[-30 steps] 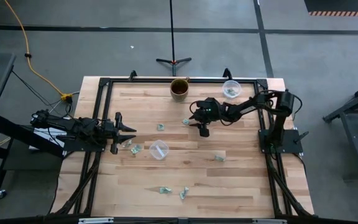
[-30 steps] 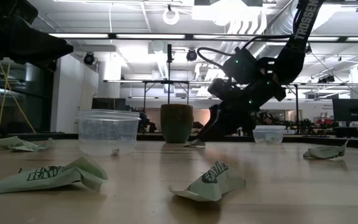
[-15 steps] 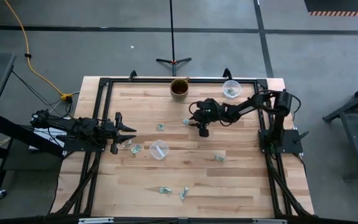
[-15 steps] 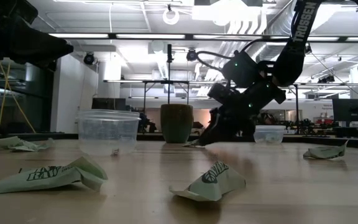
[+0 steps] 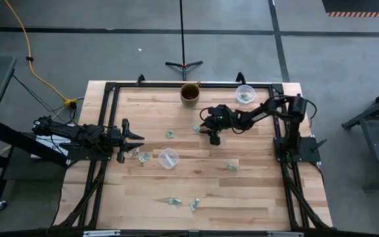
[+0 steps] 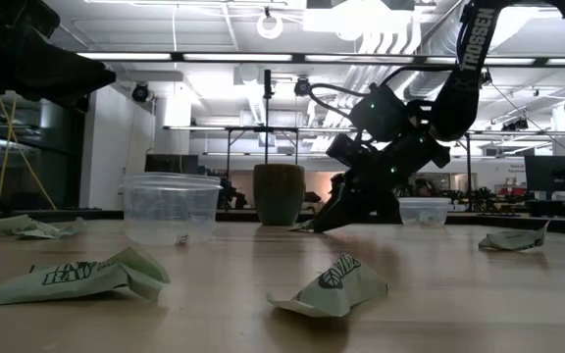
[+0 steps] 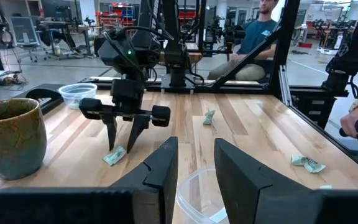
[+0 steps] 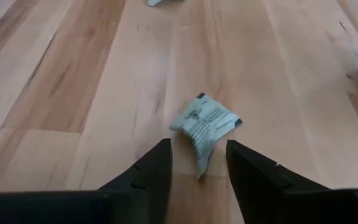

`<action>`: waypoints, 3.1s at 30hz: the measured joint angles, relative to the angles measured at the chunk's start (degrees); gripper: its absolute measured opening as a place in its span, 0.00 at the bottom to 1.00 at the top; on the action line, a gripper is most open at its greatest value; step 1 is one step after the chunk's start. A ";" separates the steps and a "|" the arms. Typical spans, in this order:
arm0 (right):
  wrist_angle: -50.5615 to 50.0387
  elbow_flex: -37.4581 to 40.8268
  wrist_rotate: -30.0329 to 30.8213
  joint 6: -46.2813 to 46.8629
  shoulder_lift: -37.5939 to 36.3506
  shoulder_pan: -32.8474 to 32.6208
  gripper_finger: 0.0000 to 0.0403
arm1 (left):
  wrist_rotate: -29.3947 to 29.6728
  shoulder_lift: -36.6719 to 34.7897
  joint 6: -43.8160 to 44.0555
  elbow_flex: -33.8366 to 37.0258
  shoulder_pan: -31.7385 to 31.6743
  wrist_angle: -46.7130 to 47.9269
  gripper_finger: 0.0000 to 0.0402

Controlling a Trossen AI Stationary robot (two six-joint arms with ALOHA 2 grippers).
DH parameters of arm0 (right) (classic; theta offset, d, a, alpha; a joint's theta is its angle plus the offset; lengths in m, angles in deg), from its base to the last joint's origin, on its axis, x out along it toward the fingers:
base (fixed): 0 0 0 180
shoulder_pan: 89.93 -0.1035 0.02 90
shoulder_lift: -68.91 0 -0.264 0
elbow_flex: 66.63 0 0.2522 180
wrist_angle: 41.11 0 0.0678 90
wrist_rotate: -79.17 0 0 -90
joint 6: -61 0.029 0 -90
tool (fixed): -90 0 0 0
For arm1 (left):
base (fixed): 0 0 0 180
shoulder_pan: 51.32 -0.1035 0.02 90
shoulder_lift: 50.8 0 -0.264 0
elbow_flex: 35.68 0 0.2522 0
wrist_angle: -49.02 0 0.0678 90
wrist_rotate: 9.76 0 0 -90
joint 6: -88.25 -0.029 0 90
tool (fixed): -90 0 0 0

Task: Pick and place items into bin
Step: Put the stevia packet into the top transparent bin

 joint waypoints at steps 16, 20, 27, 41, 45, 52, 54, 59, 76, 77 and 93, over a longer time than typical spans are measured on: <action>-7.11 -0.32 11.61 1.89 -9.97 2.46 0.04 | 0.31 0.00 0.15 0.00 -0.02 -0.01 0.35; -19.64 -0.31 23.54 -0.23 -19.62 6.26 0.01 | 0.26 -0.01 0.16 0.00 0.00 0.00 0.35; -39.99 -0.31 35.46 4.81 -31.70 14.73 0.01 | 0.17 0.00 0.02 0.00 0.00 0.00 0.35; -51.43 -0.30 27.58 9.03 -33.09 25.11 0.02 | 0.08 0.00 0.00 0.00 0.00 0.00 0.35; -51.61 -0.28 27.77 8.57 -33.09 25.70 0.12 | -0.07 0.00 0.00 0.00 0.00 0.00 0.35; -48.36 -0.28 21.55 7.68 -33.20 25.49 0.36 | -0.07 -0.01 0.00 0.00 0.00 0.00 0.35; -46.90 -0.28 6.37 4.98 -33.27 24.44 0.42 | -0.04 0.00 0.00 0.00 -0.01 0.00 0.35; -49.72 0.37 -30.86 -1.73 -33.29 17.14 0.47 | -0.04 0.00 0.00 0.00 0.00 0.02 0.35; -57.24 4.07 -6.48 21.32 -33.27 -21.18 0.53 | 0.24 -0.02 0.00 0.01 -0.02 -0.04 0.35; -57.39 4.07 -4.18 22.56 -33.27 -22.58 0.54 | 0.24 0.00 0.00 0.00 -0.01 -0.04 0.35; -51.53 5.61 11.05 29.61 -32.82 -33.81 0.52 | 0.20 0.00 0.00 0.00 -0.02 -0.02 0.35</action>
